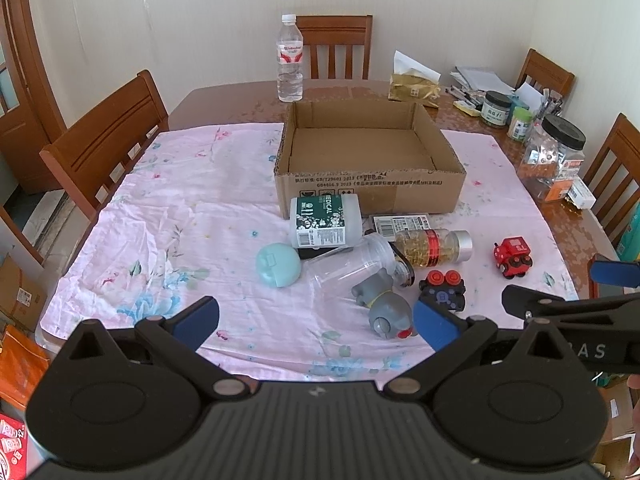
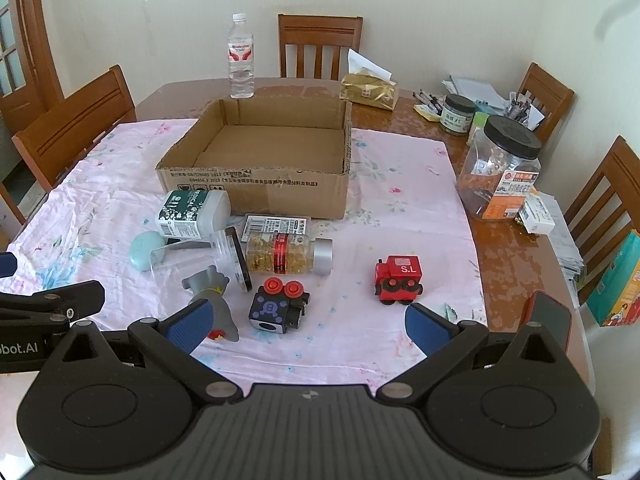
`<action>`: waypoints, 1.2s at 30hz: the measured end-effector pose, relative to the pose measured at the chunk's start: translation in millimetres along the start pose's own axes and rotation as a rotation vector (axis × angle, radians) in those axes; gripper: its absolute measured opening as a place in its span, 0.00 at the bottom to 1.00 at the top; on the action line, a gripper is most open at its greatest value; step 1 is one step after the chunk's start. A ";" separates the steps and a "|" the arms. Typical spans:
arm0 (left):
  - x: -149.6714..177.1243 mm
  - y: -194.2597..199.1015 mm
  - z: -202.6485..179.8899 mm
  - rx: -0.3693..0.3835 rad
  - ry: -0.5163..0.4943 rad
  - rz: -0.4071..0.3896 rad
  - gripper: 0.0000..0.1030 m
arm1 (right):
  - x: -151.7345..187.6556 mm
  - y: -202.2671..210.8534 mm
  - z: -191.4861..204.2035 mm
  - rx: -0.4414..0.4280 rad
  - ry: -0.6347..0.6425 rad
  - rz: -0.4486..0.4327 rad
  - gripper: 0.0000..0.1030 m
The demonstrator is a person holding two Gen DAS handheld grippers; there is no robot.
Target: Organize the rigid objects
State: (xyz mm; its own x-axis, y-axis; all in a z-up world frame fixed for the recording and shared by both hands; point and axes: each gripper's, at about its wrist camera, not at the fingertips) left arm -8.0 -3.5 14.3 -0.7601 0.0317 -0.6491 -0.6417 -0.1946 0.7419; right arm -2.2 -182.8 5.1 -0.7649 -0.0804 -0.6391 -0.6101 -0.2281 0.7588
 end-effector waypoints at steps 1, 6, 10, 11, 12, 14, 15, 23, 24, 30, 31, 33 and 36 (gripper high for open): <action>-0.3 0.4 -0.5 0.001 0.000 -0.001 1.00 | 0.5 0.3 0.4 -0.001 0.003 -0.003 1.00; 1.3 2.1 1.0 0.014 -0.001 -0.014 1.00 | 1.6 1.9 0.9 -0.017 0.019 -0.023 1.00; 3.5 -0.8 2.3 0.035 -0.012 -0.032 1.00 | 4.1 1.4 0.7 -0.036 0.043 -0.048 1.00; 4.1 -2.8 3.0 0.040 -0.015 -0.034 1.00 | 5.7 1.0 0.4 -0.043 0.050 -0.059 1.00; 4.9 -4.8 3.3 0.043 -0.018 -0.034 1.00 | 7.2 0.2 0.0 -0.051 0.055 -0.066 1.00; 6.3 -9.6 5.1 0.047 -0.022 -0.036 1.00 | 10.3 -2.8 -1.9 -0.071 0.061 -0.067 1.00; 7.3 -12.5 6.2 0.048 -0.023 -0.036 1.00 | 11.9 -4.3 -2.6 -0.075 0.061 -0.069 1.00; 14.7 -36.3 20.0 0.055 -0.025 -0.018 1.00 | 28.3 -31.2 -4.2 -0.069 0.054 -0.013 1.00; 15.2 -40.0 22.2 0.049 -0.026 -0.017 1.00 | 30.1 -34.8 -4.6 -0.068 0.049 -0.005 1.00; 15.7 -62.5 39.2 0.034 -0.011 0.010 1.00 | 36.7 -64.4 -9.4 -0.050 0.004 0.032 1.00; 15.8 -65.5 41.7 0.037 -0.009 0.015 1.00 | 36.5 -70.0 -11.2 -0.045 -0.008 0.037 1.00; 14.1 -71.7 46.1 0.038 -0.014 0.020 1.00 | 35.3 -82.7 -15.1 -0.040 -0.032 0.043 1.00; 11.4 -81.9 51.8 0.027 -0.026 0.023 1.00 | 31.9 -100.0 -19.6 -0.041 -0.061 0.053 1.00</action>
Point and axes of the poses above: each gripper's, at about its wrist camera, not at the fingertips, and y roughly against the way its jaws point, z to its left, x to its underside, and after that the axes turned 11 degrees about -x, right-handed
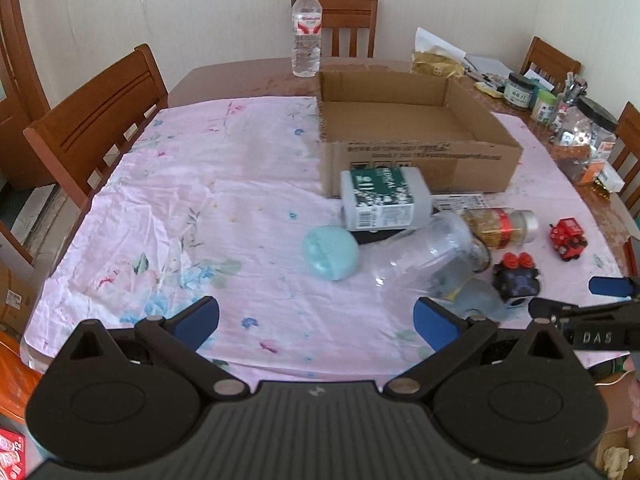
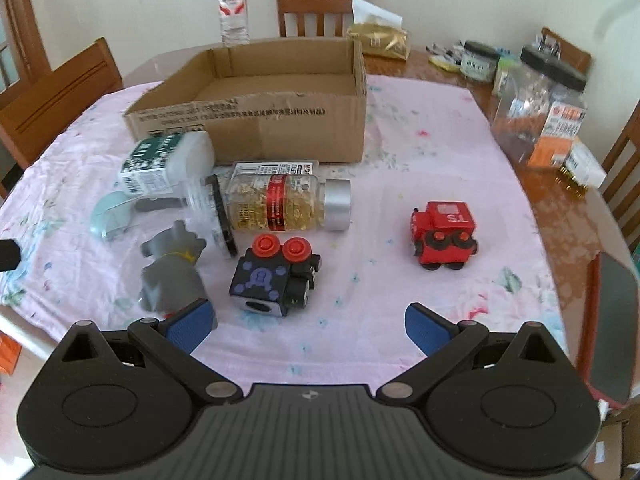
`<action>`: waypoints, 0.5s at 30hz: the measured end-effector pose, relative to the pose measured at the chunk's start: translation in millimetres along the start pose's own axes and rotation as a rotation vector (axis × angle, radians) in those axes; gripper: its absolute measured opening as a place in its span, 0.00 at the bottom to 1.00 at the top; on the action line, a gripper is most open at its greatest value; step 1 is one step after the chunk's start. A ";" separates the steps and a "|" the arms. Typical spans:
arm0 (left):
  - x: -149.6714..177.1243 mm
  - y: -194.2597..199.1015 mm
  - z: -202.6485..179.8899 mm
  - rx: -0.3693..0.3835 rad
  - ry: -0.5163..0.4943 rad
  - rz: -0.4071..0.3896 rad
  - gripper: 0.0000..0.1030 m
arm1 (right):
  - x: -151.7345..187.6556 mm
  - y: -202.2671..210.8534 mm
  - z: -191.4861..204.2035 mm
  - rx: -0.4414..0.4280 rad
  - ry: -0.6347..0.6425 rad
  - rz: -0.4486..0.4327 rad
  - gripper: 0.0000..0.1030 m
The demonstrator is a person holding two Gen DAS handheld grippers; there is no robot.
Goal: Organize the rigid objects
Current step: 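Close the left gripper on the blue container while the right gripper grasps the black block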
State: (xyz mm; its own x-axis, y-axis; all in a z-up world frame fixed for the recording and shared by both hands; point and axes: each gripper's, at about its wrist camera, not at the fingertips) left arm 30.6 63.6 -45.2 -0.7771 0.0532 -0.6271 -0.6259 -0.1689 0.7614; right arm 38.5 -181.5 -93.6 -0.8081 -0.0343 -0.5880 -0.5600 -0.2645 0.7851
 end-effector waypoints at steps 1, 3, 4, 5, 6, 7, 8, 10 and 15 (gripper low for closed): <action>-0.5 -3.1 1.4 -0.004 -0.003 0.003 1.00 | -1.6 -4.5 -0.9 -0.003 -0.004 -0.001 1.00; -1.2 -8.7 5.1 -0.002 -0.006 0.013 1.00 | -5.9 -14.8 -1.7 -0.003 -0.014 0.007 1.00; -1.6 -11.3 6.9 -0.002 -0.008 0.017 1.00 | -7.7 -19.2 -1.8 -0.006 -0.020 0.010 1.00; -1.9 -13.7 8.8 -0.002 -0.012 0.019 1.00 | -9.5 -23.9 -1.6 -0.007 -0.023 0.015 1.00; -2.6 -16.0 10.2 -0.003 -0.016 0.021 1.00 | -11.3 -29.0 -0.9 -0.001 -0.021 0.021 1.00; -3.5 -18.7 11.5 -0.004 -0.022 0.022 1.00 | -12.8 -33.5 -0.3 0.008 -0.018 0.025 1.00; -4.6 -21.6 12.4 -0.005 -0.027 0.025 1.00 | -14.2 -38.2 -0.5 0.016 -0.015 0.030 1.00; -6.8 -27.9 13.5 -0.001 -0.040 0.030 1.00 | -16.0 -45.8 -2.4 0.027 -0.020 0.043 1.00; -10.5 -45.1 11.4 0.015 -0.092 0.032 1.00 | -16.2 -51.4 -13.6 0.042 -0.021 0.070 1.00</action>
Point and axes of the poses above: each gripper's, at about its wrist camera, not at the fingertips, and y roughly against the way its jaws point, z to its left, x to its underside, and after that the axes turned 11 degrees about -x, right-handed
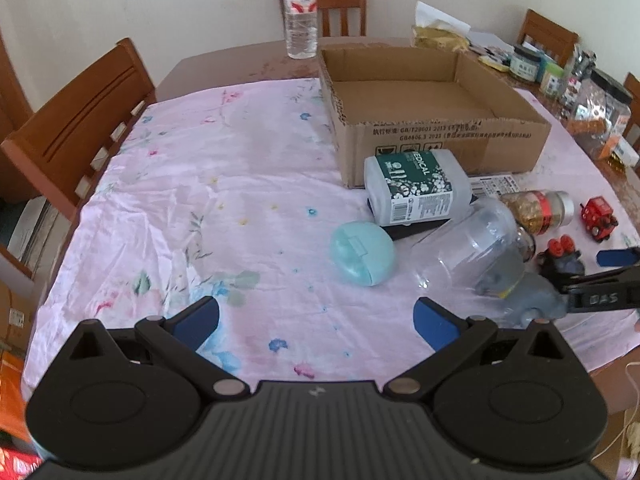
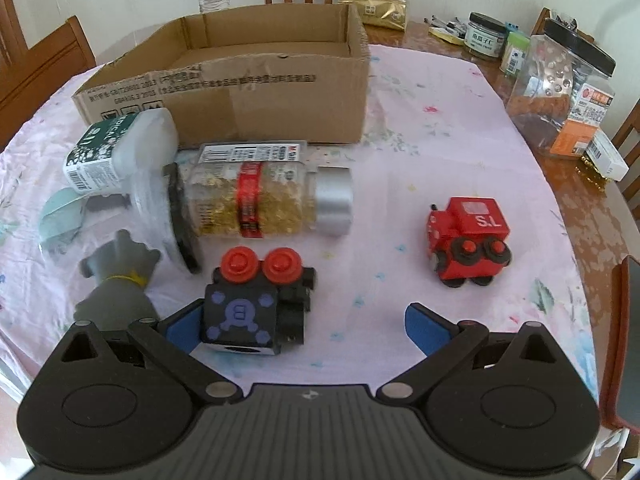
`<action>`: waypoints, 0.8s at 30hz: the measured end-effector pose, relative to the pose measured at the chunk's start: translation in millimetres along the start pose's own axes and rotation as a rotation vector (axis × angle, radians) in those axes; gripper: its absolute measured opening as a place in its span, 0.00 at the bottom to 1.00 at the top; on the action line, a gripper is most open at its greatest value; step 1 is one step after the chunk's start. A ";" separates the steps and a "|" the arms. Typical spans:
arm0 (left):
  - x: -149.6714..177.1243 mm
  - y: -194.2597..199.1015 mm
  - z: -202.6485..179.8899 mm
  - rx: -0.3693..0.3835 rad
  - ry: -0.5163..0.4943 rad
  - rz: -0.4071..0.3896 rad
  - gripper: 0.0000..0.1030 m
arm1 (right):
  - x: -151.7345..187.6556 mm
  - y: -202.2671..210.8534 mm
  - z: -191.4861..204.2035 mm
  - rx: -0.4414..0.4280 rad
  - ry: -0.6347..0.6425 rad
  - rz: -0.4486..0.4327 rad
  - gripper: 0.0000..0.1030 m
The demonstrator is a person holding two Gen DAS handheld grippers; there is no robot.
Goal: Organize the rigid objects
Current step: 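Close the left gripper on the blue container while the right gripper grasps the black block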
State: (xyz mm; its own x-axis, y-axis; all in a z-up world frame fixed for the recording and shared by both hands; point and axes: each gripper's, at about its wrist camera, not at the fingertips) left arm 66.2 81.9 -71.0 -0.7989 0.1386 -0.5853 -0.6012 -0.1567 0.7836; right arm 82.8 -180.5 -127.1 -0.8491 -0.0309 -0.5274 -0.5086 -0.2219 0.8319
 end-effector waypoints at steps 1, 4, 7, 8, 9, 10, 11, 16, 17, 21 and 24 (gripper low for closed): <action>-0.8 -5.1 -0.3 0.005 -0.008 0.004 1.00 | 0.7 0.7 -3.5 0.001 -0.004 0.002 1.00; -2.0 -23.3 -1.6 0.025 -0.023 0.017 1.00 | 3.2 0.6 -12.1 0.002 -0.011 0.002 1.00; -6.1 -41.9 -2.4 0.032 -0.016 0.044 1.00 | 7.4 0.7 -9.4 0.017 0.030 0.010 1.00; -8.3 -46.2 -1.7 0.036 -0.008 0.047 1.00 | 9.1 1.5 -8.3 0.019 0.036 0.005 1.00; -11.3 -49.9 -0.1 0.042 0.004 0.044 1.00 | 10.5 2.2 -8.4 0.019 0.033 -0.001 1.00; -14.1 -52.5 1.4 0.047 0.015 0.040 1.00 | 11.3 2.6 -8.2 0.021 0.031 -0.006 1.00; -17.6 -55.9 3.3 0.052 0.027 0.039 1.00 | 12.1 2.9 -7.7 0.023 0.030 -0.010 1.00; -33.7 -76.7 1.5 0.103 0.051 0.046 0.99 | 16.4 4.7 -6.6 0.020 0.041 -0.034 1.00; -36.0 -80.9 -1.0 0.110 0.049 0.048 0.99 | 17.8 5.3 -6.7 0.017 0.047 -0.040 1.00; -39.9 -96.5 -13.0 0.125 0.022 0.066 1.00 | 19.9 7.1 -7.4 0.004 0.068 -0.041 1.00; -38.7 -99.6 -13.2 0.131 0.019 0.076 1.00 | 15.8 6.8 -9.2 -0.005 0.077 -0.016 1.00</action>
Point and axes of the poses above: each gripper's, at about its wrist camera, not at the fingertips, and y roughly against the way its jaws point, z to its left, x to its underside, and after that the axes turned 11 degrees about -x, right-handed
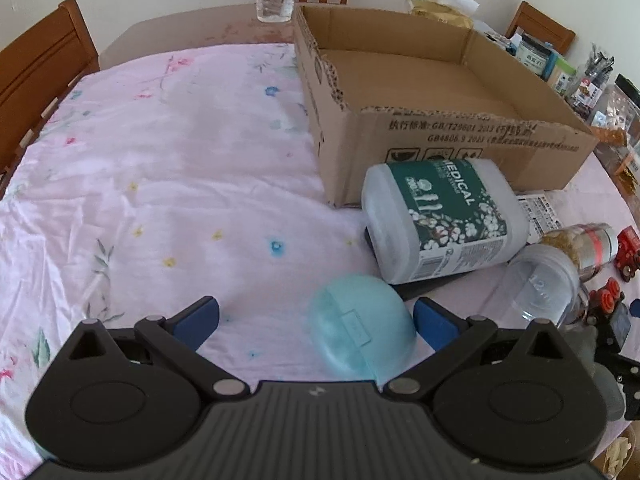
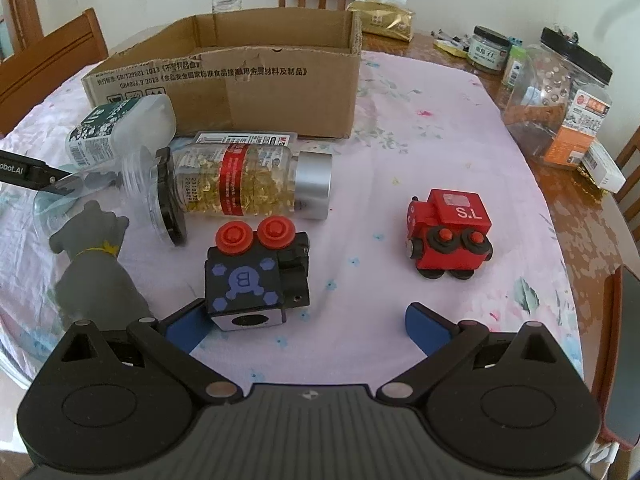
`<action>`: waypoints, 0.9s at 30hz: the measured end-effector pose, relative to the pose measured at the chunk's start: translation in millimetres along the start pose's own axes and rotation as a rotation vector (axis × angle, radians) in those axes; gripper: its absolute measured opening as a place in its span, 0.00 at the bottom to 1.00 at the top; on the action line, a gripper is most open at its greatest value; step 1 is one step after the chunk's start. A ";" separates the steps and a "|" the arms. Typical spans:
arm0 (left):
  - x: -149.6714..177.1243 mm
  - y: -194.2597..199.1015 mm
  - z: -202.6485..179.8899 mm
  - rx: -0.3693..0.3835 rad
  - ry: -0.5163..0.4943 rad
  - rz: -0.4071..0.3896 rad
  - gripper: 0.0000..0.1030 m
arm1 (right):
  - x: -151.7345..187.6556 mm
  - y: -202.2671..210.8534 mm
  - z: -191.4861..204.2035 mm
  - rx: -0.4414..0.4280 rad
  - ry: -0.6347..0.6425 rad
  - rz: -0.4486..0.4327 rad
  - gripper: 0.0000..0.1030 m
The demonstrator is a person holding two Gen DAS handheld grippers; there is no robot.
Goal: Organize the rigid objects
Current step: 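Close the left gripper on the blue container while the right gripper grasps the black block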
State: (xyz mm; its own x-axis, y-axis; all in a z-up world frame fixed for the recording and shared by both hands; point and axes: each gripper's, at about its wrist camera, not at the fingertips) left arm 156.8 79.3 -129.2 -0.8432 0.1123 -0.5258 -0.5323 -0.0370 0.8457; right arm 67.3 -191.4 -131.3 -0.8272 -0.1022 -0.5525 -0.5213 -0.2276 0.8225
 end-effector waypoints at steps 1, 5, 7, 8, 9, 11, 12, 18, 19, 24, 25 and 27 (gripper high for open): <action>1.1 0.5 1.3 -0.005 -0.007 0.001 1.00 | -1.1 -0.1 -1.1 0.000 0.001 0.007 1.00; 7.3 1.9 10.0 -0.063 -0.033 0.004 1.00 | -2.6 1.4 -10.9 0.014 -0.002 0.018 1.00; 10.9 1.1 14.5 -0.073 -0.031 0.014 1.00 | -3.1 1.7 -14.1 0.009 -0.003 0.026 1.00; 12.9 1.5 16.2 -0.067 -0.023 0.006 1.00 | -3.3 1.5 -13.8 0.005 0.000 0.027 1.00; 13.7 1.5 15.6 -0.070 -0.026 0.002 1.00 | -3.5 0.8 -12.1 -0.002 0.007 0.030 1.00; 13.6 0.7 14.5 -0.069 -0.028 -0.004 1.00 | -4.4 -1.2 -6.4 -0.025 0.043 0.037 1.00; 13.5 0.4 14.4 -0.069 -0.027 -0.008 1.00 | -5.2 -2.4 -1.6 -0.030 0.072 0.038 1.00; 15.9 3.0 13.9 -0.072 -0.015 -0.029 1.00 | -10.0 -8.2 6.3 -0.063 0.098 0.048 1.00; 16.5 3.3 13.8 -0.072 -0.015 -0.035 1.00 | -10.3 -8.9 6.0 -0.067 0.090 0.045 1.00; 17.3 3.4 12.6 -0.060 -0.032 -0.057 1.00 | -11.9 -10.3 7.6 -0.078 0.107 0.040 1.00; 17.1 3.4 11.6 -0.050 -0.042 -0.061 1.00 | -12.9 -10.9 6.8 -0.084 0.116 0.042 1.00; 18.9 3.6 8.2 -0.031 -0.067 -0.085 1.00 | -13.9 -11.3 4.9 -0.105 0.145 0.046 1.00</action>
State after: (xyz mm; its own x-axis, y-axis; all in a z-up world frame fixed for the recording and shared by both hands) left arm 139.6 89.4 -135.3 -0.7886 0.1826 -0.5872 -0.6045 -0.0551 0.7947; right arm 83.6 -182.7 -132.3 -0.8068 -0.2513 -0.5346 -0.4528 -0.3182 0.8329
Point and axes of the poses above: each gripper's, at about its wrist camera, not at the fingertips, and y roughly against the way its jaws point, z to its left, x to its underside, and after that the axes turned 11 degrees about -x, right-handed
